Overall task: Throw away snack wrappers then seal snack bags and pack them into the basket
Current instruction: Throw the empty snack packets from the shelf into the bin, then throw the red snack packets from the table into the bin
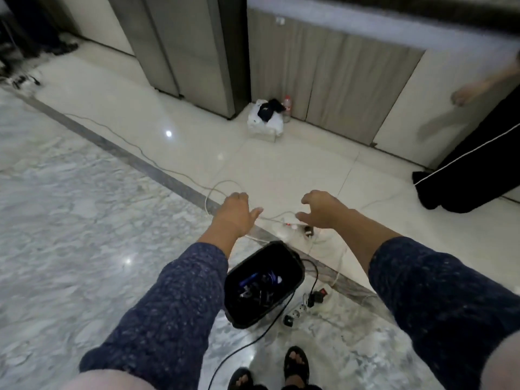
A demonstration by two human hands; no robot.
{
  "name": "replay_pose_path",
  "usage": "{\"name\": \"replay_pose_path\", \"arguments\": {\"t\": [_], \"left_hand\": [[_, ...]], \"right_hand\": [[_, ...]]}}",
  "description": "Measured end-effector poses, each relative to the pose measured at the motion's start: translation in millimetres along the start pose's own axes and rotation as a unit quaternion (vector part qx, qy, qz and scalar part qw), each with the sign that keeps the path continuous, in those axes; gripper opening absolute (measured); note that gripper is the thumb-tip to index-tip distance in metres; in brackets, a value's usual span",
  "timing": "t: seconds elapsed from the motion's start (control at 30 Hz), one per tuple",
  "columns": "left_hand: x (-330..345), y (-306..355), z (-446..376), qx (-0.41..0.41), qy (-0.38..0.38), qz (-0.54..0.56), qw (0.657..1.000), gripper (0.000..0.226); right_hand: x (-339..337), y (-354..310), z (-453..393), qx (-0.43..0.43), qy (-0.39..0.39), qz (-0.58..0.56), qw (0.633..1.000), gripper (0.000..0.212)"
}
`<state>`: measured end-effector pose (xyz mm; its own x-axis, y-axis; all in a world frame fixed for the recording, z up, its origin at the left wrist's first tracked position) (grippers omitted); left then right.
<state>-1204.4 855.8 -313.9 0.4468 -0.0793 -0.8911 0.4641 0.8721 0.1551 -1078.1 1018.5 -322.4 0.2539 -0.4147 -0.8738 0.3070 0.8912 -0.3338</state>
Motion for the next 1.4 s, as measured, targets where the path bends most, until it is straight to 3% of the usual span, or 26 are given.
{"name": "replay_pose_path", "arguments": {"t": [0.27, 0.43, 0.6, 0.97, 1.17, 1.4], "left_hand": [[-164.9, 111.0, 41.5, 0.160, 0.221, -0.035, 0.961, 0.055], [-213.8, 171.9, 82.3, 0.271, 0.253, -0.031, 0.928, 0.052], [-217.7, 228.9, 142.3, 0.408, 0.251, -0.030, 0.877, 0.056], [-105.0, 300.9, 356.7, 0.668, 0.157, -0.071, 0.724, 0.055], [-29.8, 305.5, 527.2, 0.770, 0.088, -0.085, 0.626, 0.055], [64.5, 250.8, 738.3, 0.861, 0.006, -0.069, 0.503, 0.053]], "right_hand": [[-170.9, 3.1, 100.1, 0.106, 0.187, 0.069, 0.974, 0.053], [-219.6, -4.3, 193.2, 0.187, 0.282, 0.093, 0.937, 0.052], [-224.9, -25.8, 300.0, 0.296, 0.349, 0.098, 0.883, 0.047], [-111.1, -112.5, 546.6, 0.555, 0.381, 0.076, 0.735, 0.049], [-8.5, -210.2, 698.0, 0.690, 0.385, 0.038, 0.611, 0.050], [112.3, -359.0, 843.3, 0.813, 0.343, -0.001, 0.470, 0.050]]}}
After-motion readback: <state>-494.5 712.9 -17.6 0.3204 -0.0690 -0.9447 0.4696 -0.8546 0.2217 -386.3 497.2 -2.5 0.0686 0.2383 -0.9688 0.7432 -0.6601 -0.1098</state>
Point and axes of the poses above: each hand's wrist, its own z-axis away from the middle knuckle, its own x-axis out of the palm, y = z × x, the point moved 2 cm from there along -z, towards the middle knuckle, and after that the axes turned 14 degrees about -x, right-handed, at the moved point
